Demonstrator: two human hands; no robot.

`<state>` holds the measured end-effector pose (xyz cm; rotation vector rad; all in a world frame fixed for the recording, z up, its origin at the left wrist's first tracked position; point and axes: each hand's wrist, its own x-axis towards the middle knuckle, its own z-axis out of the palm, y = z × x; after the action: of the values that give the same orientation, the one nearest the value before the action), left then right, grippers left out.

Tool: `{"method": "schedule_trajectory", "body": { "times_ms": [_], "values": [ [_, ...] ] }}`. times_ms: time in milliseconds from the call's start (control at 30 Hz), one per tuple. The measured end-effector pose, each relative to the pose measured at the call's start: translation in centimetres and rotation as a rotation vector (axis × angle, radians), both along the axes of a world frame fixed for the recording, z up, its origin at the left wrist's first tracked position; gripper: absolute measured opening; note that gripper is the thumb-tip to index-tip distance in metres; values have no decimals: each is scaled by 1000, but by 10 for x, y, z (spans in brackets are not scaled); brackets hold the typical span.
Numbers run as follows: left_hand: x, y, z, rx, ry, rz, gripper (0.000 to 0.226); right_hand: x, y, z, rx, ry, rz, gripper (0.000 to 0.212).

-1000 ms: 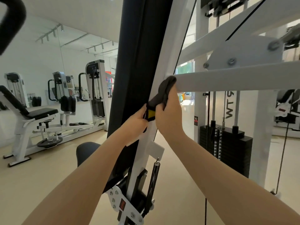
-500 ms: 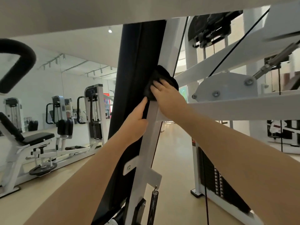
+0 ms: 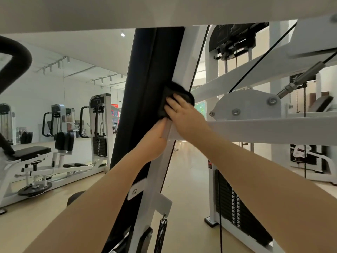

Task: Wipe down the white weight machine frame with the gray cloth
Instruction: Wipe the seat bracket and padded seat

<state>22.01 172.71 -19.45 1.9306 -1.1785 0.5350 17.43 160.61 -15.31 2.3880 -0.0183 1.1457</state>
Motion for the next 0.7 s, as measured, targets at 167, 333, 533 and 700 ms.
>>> {"method": "schedule_trajectory", "body": {
  "times_ms": [167, 333, 533, 700],
  "values": [
    [5, -2, -21, 45, 15, 49, 65, 1, -3, -2, 2, 2, 7, 50],
    [14, 10, -56, -56, 231, 111, 61, 14, 22, -30, 104, -28, -2, 53],
    [21, 24, -133, -90, 182, 152, 52, 30, 30, -133, 108, 95, 104, 58],
    [36, 41, -187, -21, 226, 201, 42, 46, 40, -208, 129, 265, 100, 53]
  ]
}}
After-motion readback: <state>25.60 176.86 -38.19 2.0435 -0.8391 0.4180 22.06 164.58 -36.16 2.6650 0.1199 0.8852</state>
